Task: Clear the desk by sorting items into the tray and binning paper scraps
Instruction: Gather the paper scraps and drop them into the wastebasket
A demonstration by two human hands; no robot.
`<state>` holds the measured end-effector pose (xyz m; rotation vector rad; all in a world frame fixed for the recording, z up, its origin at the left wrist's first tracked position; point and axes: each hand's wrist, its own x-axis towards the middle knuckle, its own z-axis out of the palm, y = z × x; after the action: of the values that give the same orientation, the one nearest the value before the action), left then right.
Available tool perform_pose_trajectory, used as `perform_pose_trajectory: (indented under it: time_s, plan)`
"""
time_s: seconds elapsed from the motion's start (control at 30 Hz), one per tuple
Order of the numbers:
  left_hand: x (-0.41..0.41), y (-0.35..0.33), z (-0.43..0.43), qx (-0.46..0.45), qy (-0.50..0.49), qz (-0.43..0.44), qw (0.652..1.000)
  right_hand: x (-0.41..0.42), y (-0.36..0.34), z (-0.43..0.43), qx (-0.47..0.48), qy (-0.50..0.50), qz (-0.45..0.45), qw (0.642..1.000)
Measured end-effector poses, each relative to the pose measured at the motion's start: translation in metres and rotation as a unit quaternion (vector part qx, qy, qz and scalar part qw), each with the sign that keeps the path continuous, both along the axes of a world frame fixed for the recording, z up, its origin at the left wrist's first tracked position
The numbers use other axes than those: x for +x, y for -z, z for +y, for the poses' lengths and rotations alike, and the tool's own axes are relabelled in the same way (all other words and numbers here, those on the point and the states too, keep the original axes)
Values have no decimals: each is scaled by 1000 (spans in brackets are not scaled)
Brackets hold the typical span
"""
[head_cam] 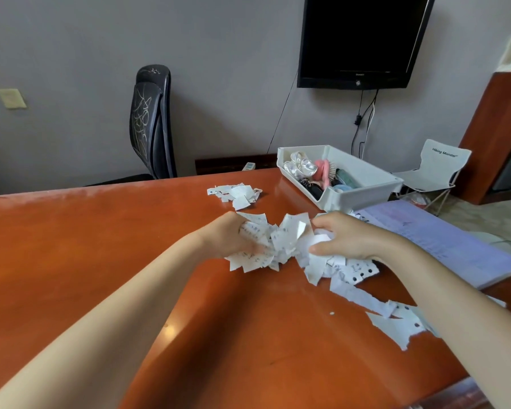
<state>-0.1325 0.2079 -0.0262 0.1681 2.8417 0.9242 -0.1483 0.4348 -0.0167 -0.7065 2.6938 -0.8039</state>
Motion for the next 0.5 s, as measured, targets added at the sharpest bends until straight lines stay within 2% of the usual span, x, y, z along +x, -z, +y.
perform_pose_trajectory:
  time_s: [0.2,0.5]
  plan:
    - [0,-4,-11,132,-76,5,988,-7,-2,-2,-137,40,-15,990]
    - [11,-16,-27,236,-128,47,962,-18,-10,-35,-292,72,2,954]
